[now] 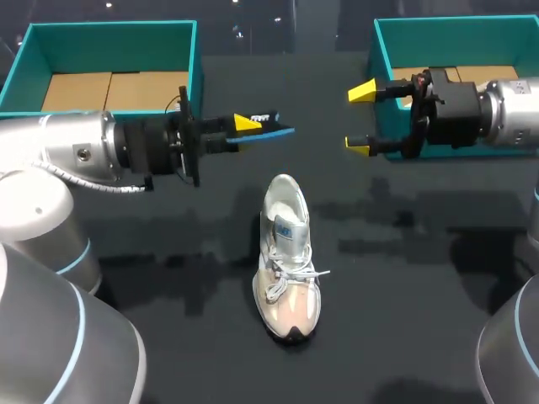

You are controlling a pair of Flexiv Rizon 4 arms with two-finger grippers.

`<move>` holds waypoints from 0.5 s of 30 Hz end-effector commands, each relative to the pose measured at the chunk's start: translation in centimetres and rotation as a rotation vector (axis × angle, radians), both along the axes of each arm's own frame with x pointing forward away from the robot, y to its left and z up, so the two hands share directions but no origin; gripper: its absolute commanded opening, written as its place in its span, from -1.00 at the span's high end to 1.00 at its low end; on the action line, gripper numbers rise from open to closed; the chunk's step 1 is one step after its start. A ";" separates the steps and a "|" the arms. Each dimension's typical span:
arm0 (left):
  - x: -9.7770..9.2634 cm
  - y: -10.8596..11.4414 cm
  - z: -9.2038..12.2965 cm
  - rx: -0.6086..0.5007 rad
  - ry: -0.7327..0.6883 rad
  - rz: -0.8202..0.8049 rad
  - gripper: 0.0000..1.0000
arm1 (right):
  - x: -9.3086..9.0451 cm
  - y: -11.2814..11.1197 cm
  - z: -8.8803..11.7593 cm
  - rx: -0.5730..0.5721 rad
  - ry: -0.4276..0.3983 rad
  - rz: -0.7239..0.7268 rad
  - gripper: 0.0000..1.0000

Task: Take the shoe out of the shoebox, open the shoe tongue, remove and reinsert the insole, then place the shoe into the shoebox

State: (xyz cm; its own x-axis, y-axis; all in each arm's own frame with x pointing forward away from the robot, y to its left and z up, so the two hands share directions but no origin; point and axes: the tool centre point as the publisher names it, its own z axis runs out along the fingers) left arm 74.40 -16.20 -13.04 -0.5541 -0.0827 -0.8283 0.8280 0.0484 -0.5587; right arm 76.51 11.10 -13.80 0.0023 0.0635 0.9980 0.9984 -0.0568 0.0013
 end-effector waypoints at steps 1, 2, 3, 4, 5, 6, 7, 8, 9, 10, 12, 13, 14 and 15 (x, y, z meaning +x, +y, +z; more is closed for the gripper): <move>0.9 0.2 -0.2 0.016 -0.135 -0.004 1.00 | 0.0 0.1 -0.1 -0.002 0.000 -0.001 -1.00; 1.2 0.2 -0.3 0.026 -0.199 0.008 1.00 | 0.0 0.1 -0.1 -0.002 0.000 -0.001 -1.00; 1.3 0.2 -0.4 0.026 -0.234 0.005 1.00 | 0.0 0.1 -0.1 -0.002 0.000 -0.001 -1.00; 1.5 0.2 -0.5 0.035 -0.253 0.013 1.00 | 0.0 0.1 -0.1 -0.002 0.000 -0.001 -1.00; 1.7 0.2 -0.5 0.040 -0.304 0.013 1.00 | 0.0 0.1 -0.1 -0.002 0.000 -0.001 -1.00; 1.7 0.1 -0.6 0.049 -0.340 0.017 1.00 | 0.0 0.1 -0.1 -0.002 0.000 -0.001 -1.00; 1.8 0.1 -0.7 0.060 -0.353 0.014 1.00 | 0.0 0.1 -0.1 -0.002 0.000 -0.001 -1.00; 1.9 0.1 -0.8 0.066 -0.374 0.013 1.00 | 0.0 0.1 -0.1 -0.002 0.000 -0.001 -1.00; 2.0 0.0 -0.9 0.073 -0.406 0.014 1.00 | 0.0 0.2 0.0 -0.011 -0.005 0.007 -1.00; 2.1 -0.1 -1.0 0.080 -0.421 0.016 1.00 | 0.1 0.4 0.1 -0.016 -0.008 0.010 -1.00; 2.4 -0.3 -1.1 0.094 -0.453 0.015 1.00 | 0.1 0.6 0.1 -0.026 -0.007 0.016 -1.00; 2.6 -0.4 -1.2 0.101 -0.462 0.012 1.00 | 0.2 0.8 0.0 -0.025 -0.006 0.020 -1.00; 2.7 -0.5 -1.3 0.110 -0.484 0.009 1.00 | 0.2 1.1 0.0 -0.028 -0.003 0.024 -1.00; 2.9 -0.7 -1.3 0.115 -0.495 0.010 1.00 | 0.2 1.3 -0.1 -0.034 0.004 0.033 -1.00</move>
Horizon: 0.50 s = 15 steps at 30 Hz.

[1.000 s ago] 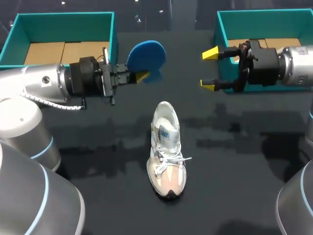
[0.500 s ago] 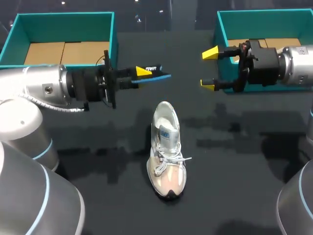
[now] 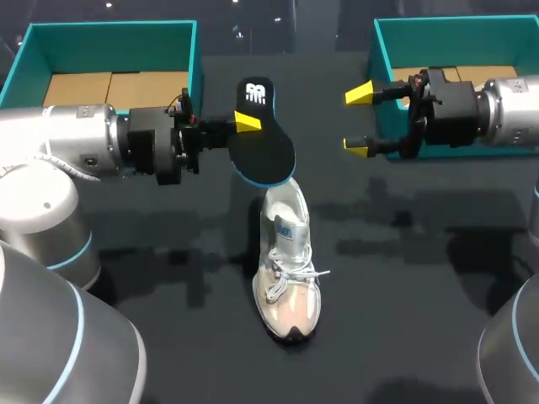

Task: Take the shoe out of the shoebox, open the shoe tongue, remove and reinsert the insole, then place the shoe into the shoebox

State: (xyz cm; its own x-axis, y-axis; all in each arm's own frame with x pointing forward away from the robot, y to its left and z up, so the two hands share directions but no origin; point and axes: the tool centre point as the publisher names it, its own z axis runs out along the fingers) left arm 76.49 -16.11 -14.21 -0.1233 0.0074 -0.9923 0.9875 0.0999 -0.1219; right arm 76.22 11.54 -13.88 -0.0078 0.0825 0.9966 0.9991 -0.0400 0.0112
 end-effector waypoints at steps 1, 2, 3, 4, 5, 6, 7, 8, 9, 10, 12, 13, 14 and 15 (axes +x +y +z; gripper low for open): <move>1.0 -0.9 -0.2 0.016 -0.030 -0.008 1.00 | 0.5 1.1 -0.1 -0.017 0.012 0.021 -1.00; 1.2 -1.0 -0.3 0.024 -0.037 -0.013 1.00 | 0.4 1.4 -0.1 -0.016 0.008 0.027 -1.00; 1.4 -1.2 -0.4 0.028 -0.041 -0.012 1.00 | 0.4 1.7 -0.2 -0.019 0.007 0.036 -1.00; 1.6 -1.4 -0.5 0.030 -0.041 -0.013 1.00 | 0.4 1.9 -0.3 -0.023 0.007 0.042 -1.00; 1.8 -1.5 -0.6 0.032 -0.040 -0.014 1.00 | 0.5 2.2 -0.3 -0.023 0.000 0.048 -1.00; 2.1 -1.7 -0.6 0.035 -0.043 -0.012 1.00 | 0.5 2.4 -0.3 -0.022 -0.006 0.058 -1.00; 2.2 -1.8 -0.7 0.036 -0.043 -0.012 1.00 | 0.5 2.6 -0.4 -0.023 -0.005 0.060 -1.00; 2.4 -2.0 -0.7 0.037 -0.043 -0.013 1.00 | 0.5 2.8 -0.4 -0.025 -0.006 0.066 -1.00; 2.6 -2.1 -0.8 0.038 -0.044 -0.014 1.00 | 0.5 3.0 -0.4 -0.026 -0.008 0.075 -1.00; 2.8 -2.3 -0.8 0.040 -0.046 -0.014 1.00 | 0.4 3.2 -0.5 -0.028 -0.009 0.081 -1.00; 3.2 -2.6 -0.9 0.044 -0.055 -0.017 1.00 | 0.4 3.6 -0.5 -0.030 -0.011 0.091 -1.00; 3.4 -2.7 -1.0 0.045 -0.062 -0.017 1.00 | 0.3 3.8 -0.5 -0.030 -0.013 0.096 -1.00; 3.6 -2.8 -1.0 0.045 -0.063 -0.018 1.00 | 0.3 3.9 -0.5 -0.031 -0.014 0.099 -1.00; 3.8 -2.9 -1.0 0.046 -0.071 -0.020 1.00 | 0.2 4.1 -0.6 -0.031 -0.014 0.102 -1.00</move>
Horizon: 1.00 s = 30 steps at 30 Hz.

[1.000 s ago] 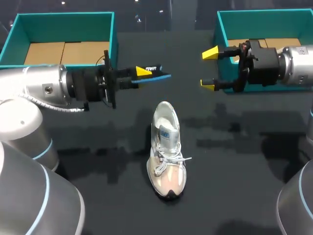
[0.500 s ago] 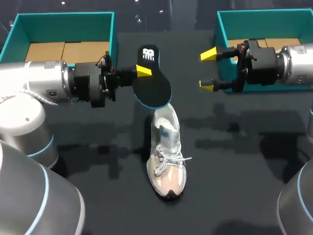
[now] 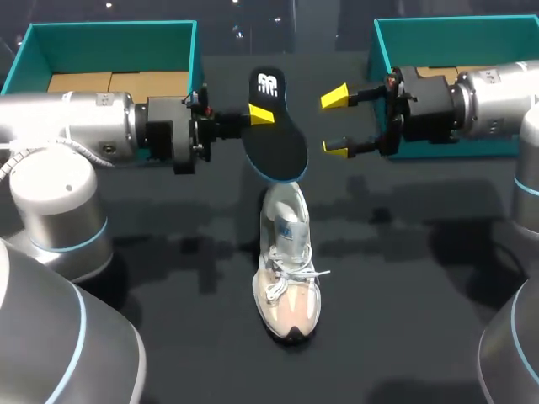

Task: Take the shoe out of the shoebox, open the shoe tongue, remove and reinsert the insole, then place the shoe into the shoebox

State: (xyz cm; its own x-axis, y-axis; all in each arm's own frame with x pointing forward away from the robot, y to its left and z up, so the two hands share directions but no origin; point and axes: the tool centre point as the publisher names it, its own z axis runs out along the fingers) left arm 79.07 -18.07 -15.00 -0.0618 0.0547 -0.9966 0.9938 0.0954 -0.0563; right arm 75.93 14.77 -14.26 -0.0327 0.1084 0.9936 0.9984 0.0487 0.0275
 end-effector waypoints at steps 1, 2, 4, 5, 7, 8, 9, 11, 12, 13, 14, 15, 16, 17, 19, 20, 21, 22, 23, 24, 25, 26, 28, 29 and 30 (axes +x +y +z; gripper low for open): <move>1.3 -1.1 -0.3 0.001 -0.014 -0.011 1.00 | 0.4 1.0 -0.2 -0.003 0.002 0.017 -1.00; 1.5 -1.2 -0.4 0.001 -0.018 -0.012 1.00 | 0.4 1.1 -0.2 -0.002 0.001 0.019 -1.00; 1.8 -1.5 -0.5 0.001 -0.033 -0.012 1.00 | 0.2 1.4 -0.2 -0.002 0.003 0.024 -1.00; 1.9 -1.6 -0.6 0.001 -0.034 -0.013 1.00 | 0.2 1.5 -0.2 -0.001 0.004 0.026 -0.98; 2.0 -1.8 -0.7 0.002 -0.051 -0.015 1.00 | 0.1 1.8 -0.2 0.002 0.007 0.030 -0.91; 2.1 -1.9 -0.8 0.001 -0.053 -0.017 1.00 | 0.1 1.9 -0.3 0.005 0.009 0.031 -0.85; 2.1 -2.0 -0.9 0.002 -0.062 -0.017 1.00 | 0.0 2.0 -0.3 0.007 0.011 0.032 -0.80; 2.2 -2.2 -1.0 -0.001 -0.071 -0.015 1.00 | 0.1 2.3 -0.4 0.010 0.014 0.033 -0.66; 2.3 -2.3 -1.0 -0.003 -0.076 -0.016 1.00 | 0.1 2.4 -0.4 0.012 0.016 0.034 -0.56; 2.4 -2.4 -1.0 -0.006 -0.083 -0.012 1.00 | 0.1 2.5 -0.4 0.015 0.019 0.033 -0.48; 2.4 -2.5 -1.0 -0.007 -0.083 -0.012 1.00 | 0.2 2.6 -0.4 0.016 0.022 0.030 -0.41; 2.5 -2.6 -1.0 -0.010 -0.085 -0.010 1.00 | 0.2 2.7 -0.4 0.018 0.025 0.028 -0.32; 2.5 -2.6 -1.1 -0.011 -0.086 -0.009 1.00 | 0.2 2.8 -0.5 0.020 0.026 0.026 -0.25; 2.6 -2.7 -1.1 -0.013 -0.087 -0.008 1.00 | 0.2 2.9 -0.5 0.022 0.027 0.024 -0.21; 2.6 -2.8 -1.2 -0.014 -0.089 -0.007 1.00 | 0.3 3.2 -0.6 0.028 0.027 0.022 -0.17; 2.6 -2.9 -1.2 -0.014 -0.090 -0.007 1.00 | 0.4 3.3 -0.7 0.030 0.025 0.022 -0.16; 2.5 -2.9 -1.2 -0.014 -0.090 -0.006 1.00 | 0.5 3.4 -0.7 0.033 0.023 0.022 -0.15; 2.5 -3.0 -1.2 -0.014 -0.090 -0.006 1.00 | 0.5 3.6 -0.8 0.038 0.018 0.024 -0.14; 2.5 -3.1 -1.1 -0.015 -0.090 -0.006 1.00 | 0.6 3.7 -0.8 0.039 0.017 0.024 -0.12; 2.5 -3.1 -1.1 -0.015 -0.090 -0.005 1.00 | 0.6 3.7 -0.9 0.039 0.017 0.025 -0.11; 2.5 -3.2 -1.0 -0.016 -0.090 -0.004 1.00 | 0.7 3.8 -0.9 0.040 0.016 0.025 -0.07; 2.5 -3.2 -1.0 -0.017 -0.090 -0.004 1.00 | 0.7 3.8 -0.9 0.041 0.016 0.025 -0.04; 2.5 -3.3 -0.9 -0.019 -0.091 -0.004 1.00 | 0.7 3.8 -0.9 0.041 0.015 0.026 0.05; 2.6 -3.3 -0.9 -0.019 -0.091 -0.003 1.00 | 0.7 3.8 -0.9 0.042 0.015 0.025 0.08; 2.6 -3.4 -0.9 -0.019 -0.091 -0.003 1.00 | 0.7 3.8 -0.9 0.042 0.015 0.025 0.11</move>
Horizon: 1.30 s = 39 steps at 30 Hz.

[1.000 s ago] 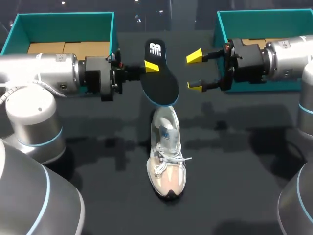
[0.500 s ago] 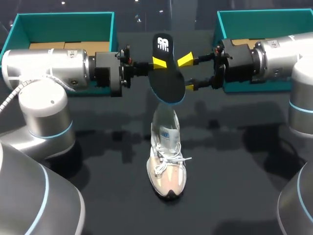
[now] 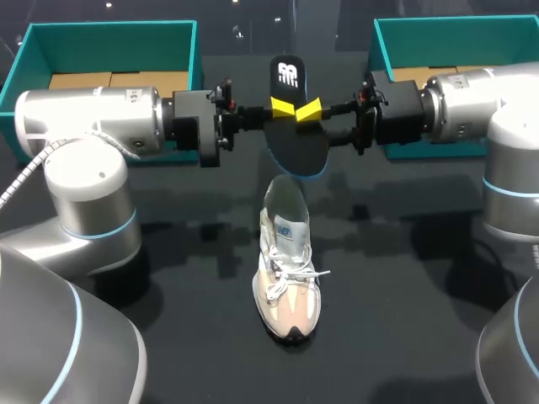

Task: Take the shoe out of the shoebox, open the shoe tongue, remove and reinsert the insole, then place the shoe into the shoebox

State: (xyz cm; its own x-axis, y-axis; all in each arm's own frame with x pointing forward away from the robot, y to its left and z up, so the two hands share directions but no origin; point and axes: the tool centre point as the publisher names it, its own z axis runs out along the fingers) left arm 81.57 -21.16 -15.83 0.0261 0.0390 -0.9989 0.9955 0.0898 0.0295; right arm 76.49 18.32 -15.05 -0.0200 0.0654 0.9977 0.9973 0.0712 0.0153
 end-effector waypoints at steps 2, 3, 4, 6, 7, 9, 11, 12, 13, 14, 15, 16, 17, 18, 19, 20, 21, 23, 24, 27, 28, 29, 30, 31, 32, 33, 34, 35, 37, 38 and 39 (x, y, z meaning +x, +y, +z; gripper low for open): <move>0.1 -0.4 -0.1 -0.003 -0.005 0.003 1.00 | 0.2 0.3 -0.1 0.001 -0.001 0.002 0.11; 0.1 -0.4 -0.1 -0.004 -0.005 0.003 1.00 | 0.2 0.3 -0.1 0.001 -0.001 0.002 0.12; 0.1 -0.4 -0.1 -0.004 -0.006 0.003 1.00 | 0.2 0.3 -0.1 0.002 -0.001 0.002 0.15; 0.0 -0.5 -0.1 -0.004 -0.009 0.004 1.00 | 0.2 0.4 -0.1 0.003 -0.002 0.001 0.17; 0.0 -0.5 -0.1 -0.004 -0.010 0.004 1.00 | 0.2 0.4 -0.1 0.004 -0.002 0.001 0.18; 0.1 -0.6 -0.1 -0.005 -0.012 0.006 1.00 | 0.2 0.5 -0.1 0.006 -0.003 0.002 0.25; 0.2 -0.6 -0.1 -0.003 -0.014 0.007 1.00 | 0.2 0.5 -0.2 0.008 -0.004 0.002 0.33; 0.2 -0.6 -0.1 -0.002 -0.015 0.007 1.00 | 0.2 0.5 -0.2 0.008 -0.005 0.002 0.34; 0.2 -0.7 -0.1 -0.002 -0.015 0.008 1.00 | 0.2 0.6 -0.2 0.008 -0.005 0.001 0.37; 0.3 -0.7 -0.2 -0.002 -0.015 0.009 1.00 | 0.2 0.6 -0.2 0.008 -0.005 0.001 0.40; 0.3 -0.7 -0.2 -0.002 -0.015 0.010 1.00 | 0.1 0.6 -0.2 0.009 -0.005 0.001 0.40; 0.4 -0.7 -0.2 -0.001 -0.014 0.011 1.00 | 0.1 0.6 -0.1 0.008 -0.005 0.001 0.41; 0.4 -0.7 -0.3 -0.001 -0.014 0.011 1.00 | 0.1 0.7 -0.1 0.008 -0.004 0.002 0.41; 0.4 -0.7 -0.3 0.000 -0.014 0.012 1.00 | 0.1 0.7 -0.1 0.008 -0.003 0.002 0.42; 0.4 -0.7 -0.3 0.000 -0.013 0.012 1.00 | 0.1 0.7 -0.1 0.008 -0.003 0.003 0.42; 0.4 -0.7 -0.3 0.000 -0.013 0.012 1.00 | 0.1 0.7 -0.1 0.008 -0.002 0.003 0.44; 0.4 -0.7 -0.3 0.000 -0.013 0.012 1.00 | 0.1 0.7 -0.1 0.008 -0.001 0.004 0.45; 0.4 -0.7 -0.3 0.000 -0.014 0.012 1.00 | 0.1 0.7 -0.1 0.008 0.000 0.006 0.48; 0.4 -0.7 -0.3 -0.001 -0.014 0.012 1.00 | 0.1 0.7 -0.1 0.008 0.000 0.006 0.49; 0.4 -0.8 -0.3 -0.002 -0.013 0.011 1.00 | 0.2 0.7 -0.1 0.009 0.001 0.006 0.58; 0.4 -0.8 -0.3 -0.003 -0.013 0.011 1.00 | 0.2 0.7 -0.1 0.010 0.001 0.006 0.76; 0.4 -0.8 -0.3 -0.003 -0.012 0.010 1.00 | 0.3 0.7 -0.2 0.010 0.001 0.005 1.00; 0.4 -0.8 -0.3 -0.004 -0.012 0.010 1.00 | 0.3 0.7 -0.2 0.011 0.001 0.004 1.00; 0.4 -0.8 -0.3 -0.004 -0.012 0.010 1.00 | 0.3 0.7 -0.2 0.011 0.001 0.004 1.00; 0.4 -0.8 -0.4 -0.004 -0.012 0.009 1.00 | 0.3 0.7 -0.2 0.011 0.001 0.004 1.00; 0.4 -0.8 -0.4 -0.004 -0.013 0.009 1.00 | 0.4 0.6 -0.2 0.011 0.000 0.004 1.00; 0.4 -0.8 -0.4 -0.004 -0.013 0.008 1.00 | 0.4 0.6 -0.2 0.012 -0.001 0.004 1.00; 0.4 -0.8 -0.3 -0.005 -0.013 0.008 1.00 | 0.4 0.6 -0.2 0.013 -0.001 0.004 1.00; 0.4 -0.8 -0.3 -0.006 -0.012 0.009 1.00 | 0.5 0.6 -0.3 0.017 -0.004 0.004 1.00; 0.3 -0.7 -0.3 -0.007 -0.007 0.009 0.59 | 0.5 0.5 -0.4 0.019 -0.006 0.003 1.00; 0.3 -0.6 -0.3 -0.009 0.002 0.012 -0.62 | 0.5 0.5 -0.4 0.023 -0.009 0.002 1.00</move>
State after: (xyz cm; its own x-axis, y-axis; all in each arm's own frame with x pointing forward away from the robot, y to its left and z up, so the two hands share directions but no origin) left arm 82.01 -21.82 -16.02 0.0265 0.0330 -0.9991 0.9947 0.0987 0.0296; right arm 76.90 18.79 -15.29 -0.0269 0.0464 0.9986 0.9971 0.0721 0.0235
